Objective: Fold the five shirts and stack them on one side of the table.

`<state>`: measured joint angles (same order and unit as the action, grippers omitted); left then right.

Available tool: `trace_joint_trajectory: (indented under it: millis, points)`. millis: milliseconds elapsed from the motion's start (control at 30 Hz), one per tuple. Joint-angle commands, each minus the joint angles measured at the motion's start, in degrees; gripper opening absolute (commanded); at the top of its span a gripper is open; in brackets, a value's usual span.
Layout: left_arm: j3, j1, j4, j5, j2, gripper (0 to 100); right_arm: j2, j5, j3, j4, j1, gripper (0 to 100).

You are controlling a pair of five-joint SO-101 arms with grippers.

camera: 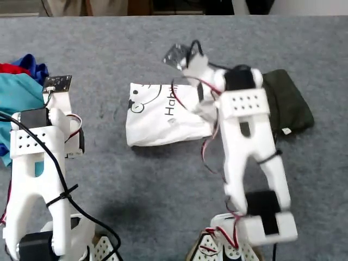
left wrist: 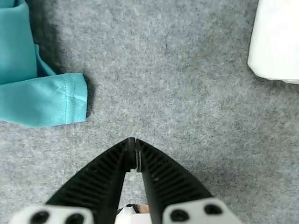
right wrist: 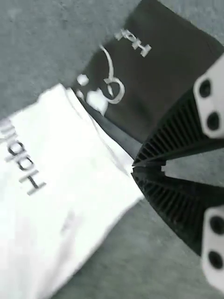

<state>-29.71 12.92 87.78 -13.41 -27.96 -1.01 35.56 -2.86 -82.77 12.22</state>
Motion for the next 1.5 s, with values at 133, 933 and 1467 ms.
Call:
trace_joint_trajectory:
  millis: [133, 933, 1467]
  points:
    - [2.5, 0.8, 4.3, -0.6, -2.1, 2, 27.0, -8.1, -23.9, -3.8, 1.4, 0.2]
    - [2.8, 1.2, 5.6, -0.7, -1.6, 2, 33.0, -9.7, -10.2, -1.0, -2.9, 0.2]
    - [23.1, -17.2, -10.5, 9.1, 11.4, 2, 18.4, -10.4, -25.8, -19.7, -2.5, 0.2]
